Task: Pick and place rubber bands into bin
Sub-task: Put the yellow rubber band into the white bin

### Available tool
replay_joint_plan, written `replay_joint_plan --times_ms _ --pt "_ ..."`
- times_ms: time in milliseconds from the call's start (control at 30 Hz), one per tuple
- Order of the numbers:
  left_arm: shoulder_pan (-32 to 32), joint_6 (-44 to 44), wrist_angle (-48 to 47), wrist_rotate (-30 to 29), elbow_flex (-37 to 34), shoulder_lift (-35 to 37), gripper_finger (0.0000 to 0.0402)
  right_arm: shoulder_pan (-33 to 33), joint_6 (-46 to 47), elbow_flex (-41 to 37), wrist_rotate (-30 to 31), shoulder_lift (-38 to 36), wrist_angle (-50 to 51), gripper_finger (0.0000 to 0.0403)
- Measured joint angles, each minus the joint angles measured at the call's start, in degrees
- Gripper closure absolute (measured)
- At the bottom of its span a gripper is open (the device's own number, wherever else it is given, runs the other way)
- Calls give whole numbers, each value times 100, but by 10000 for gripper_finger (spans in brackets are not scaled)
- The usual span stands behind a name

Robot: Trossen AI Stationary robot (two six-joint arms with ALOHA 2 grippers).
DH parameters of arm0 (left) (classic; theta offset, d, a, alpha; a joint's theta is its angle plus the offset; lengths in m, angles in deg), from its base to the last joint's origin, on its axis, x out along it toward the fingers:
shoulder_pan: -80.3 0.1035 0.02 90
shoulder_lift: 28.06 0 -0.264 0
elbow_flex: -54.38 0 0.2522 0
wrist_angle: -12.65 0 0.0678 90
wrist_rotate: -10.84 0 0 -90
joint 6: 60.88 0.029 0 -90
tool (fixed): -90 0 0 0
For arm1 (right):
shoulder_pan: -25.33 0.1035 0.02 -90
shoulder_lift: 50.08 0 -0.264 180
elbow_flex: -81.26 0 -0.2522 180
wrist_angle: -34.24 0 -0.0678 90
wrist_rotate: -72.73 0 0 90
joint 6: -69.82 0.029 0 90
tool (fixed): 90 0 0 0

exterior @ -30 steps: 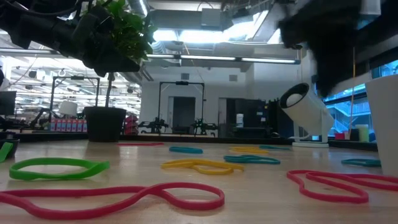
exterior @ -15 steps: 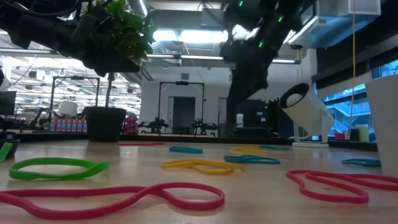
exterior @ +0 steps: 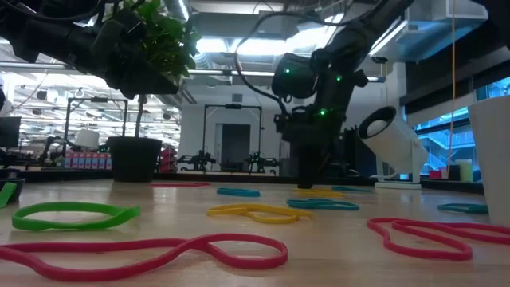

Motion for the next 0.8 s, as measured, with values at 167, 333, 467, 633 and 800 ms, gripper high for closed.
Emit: replay_joint_plan --times_ms 167,333,467,633,800 --pt "0 -11 -12 2 0 0 393 5 -22 2 -31 33 59 314" --pt "-2 -13 -31 0 0 0 394 17 -6 -3 4 -38 219 392" --pt "-1 -58 -43 9 0 0 394 45 93 -61 6 -340 670 399" --pt "0 -61 -51 9 0 1 394 259 177 -33 169 -1028 1110 401" --pt "-2 -61 -48 9 0 0 394 754 627 -33 303 -1761 1655 401"
